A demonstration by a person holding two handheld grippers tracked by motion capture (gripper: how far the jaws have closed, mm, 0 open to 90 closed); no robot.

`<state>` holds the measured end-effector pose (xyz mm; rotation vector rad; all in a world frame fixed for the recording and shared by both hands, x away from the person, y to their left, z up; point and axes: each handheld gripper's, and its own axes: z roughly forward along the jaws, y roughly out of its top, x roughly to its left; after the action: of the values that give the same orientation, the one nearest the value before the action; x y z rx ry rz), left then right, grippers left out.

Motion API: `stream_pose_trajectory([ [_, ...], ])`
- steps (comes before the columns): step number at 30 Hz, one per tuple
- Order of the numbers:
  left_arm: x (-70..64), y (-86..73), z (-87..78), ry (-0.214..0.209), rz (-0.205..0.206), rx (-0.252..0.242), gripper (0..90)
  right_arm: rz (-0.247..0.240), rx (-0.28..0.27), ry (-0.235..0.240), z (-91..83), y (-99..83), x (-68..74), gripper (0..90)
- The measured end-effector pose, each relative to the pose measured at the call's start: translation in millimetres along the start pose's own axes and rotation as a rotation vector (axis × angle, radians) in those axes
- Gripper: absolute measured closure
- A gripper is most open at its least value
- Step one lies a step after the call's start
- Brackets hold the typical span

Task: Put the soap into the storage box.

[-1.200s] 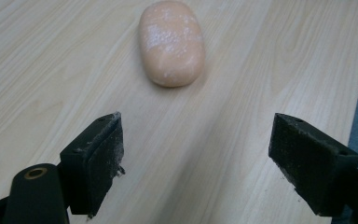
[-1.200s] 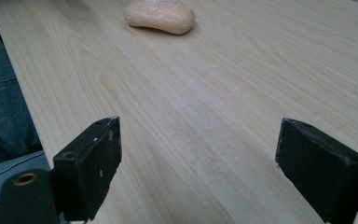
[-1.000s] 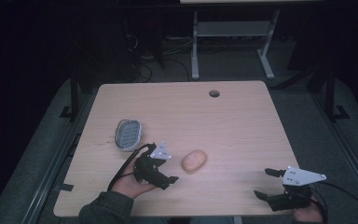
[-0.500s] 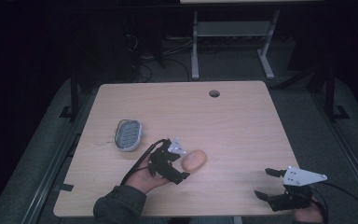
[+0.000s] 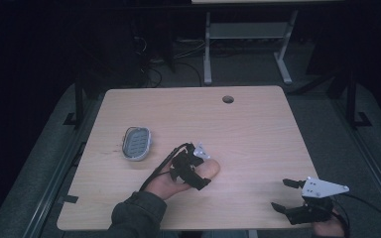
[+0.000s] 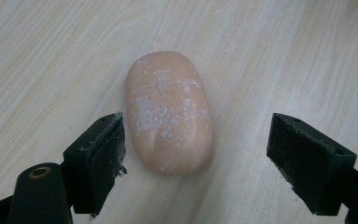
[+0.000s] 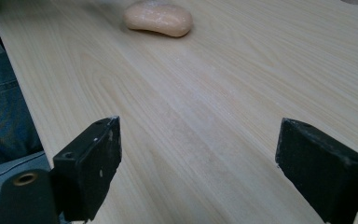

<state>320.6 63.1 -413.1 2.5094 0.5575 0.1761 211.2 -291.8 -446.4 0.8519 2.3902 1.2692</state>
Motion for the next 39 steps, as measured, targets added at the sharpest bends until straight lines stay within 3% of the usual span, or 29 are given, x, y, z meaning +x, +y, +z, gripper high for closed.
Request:
stream_pose_trajectory([
  [6, 4.9, 4.5, 11.4, 0.004, -0.012, 0.024, 19.7, -0.001, -0.001, 0.0, -0.2, 0.1, 0.4, 13.8],
  [7, 6.0, 5.0, 15.5, -0.003, -0.033, 0.027, 19.7, -0.005, -0.004, -0.001, -0.4, 0.2, 0.3, 13.8],
  [9, 7.6, 5.6, 16.9, -0.004, -0.022, 0.038, 19.9, -0.005, -0.003, -0.001, -0.5, 0.2, 0.4, 13.8],
  [25, 12.4, 10.2, 43.8, 0.012, -0.064, 0.104, 23.8, 0.0, -0.006, -0.005, -2.1, 0.0, 2.2, 13.8],
  [39, 14.6, 11.2, 52.7, 0.02, -0.086, 0.115, 29.1, -0.004, -0.011, -0.007, -3.6, 0.5, 2.8, 13.8],
])
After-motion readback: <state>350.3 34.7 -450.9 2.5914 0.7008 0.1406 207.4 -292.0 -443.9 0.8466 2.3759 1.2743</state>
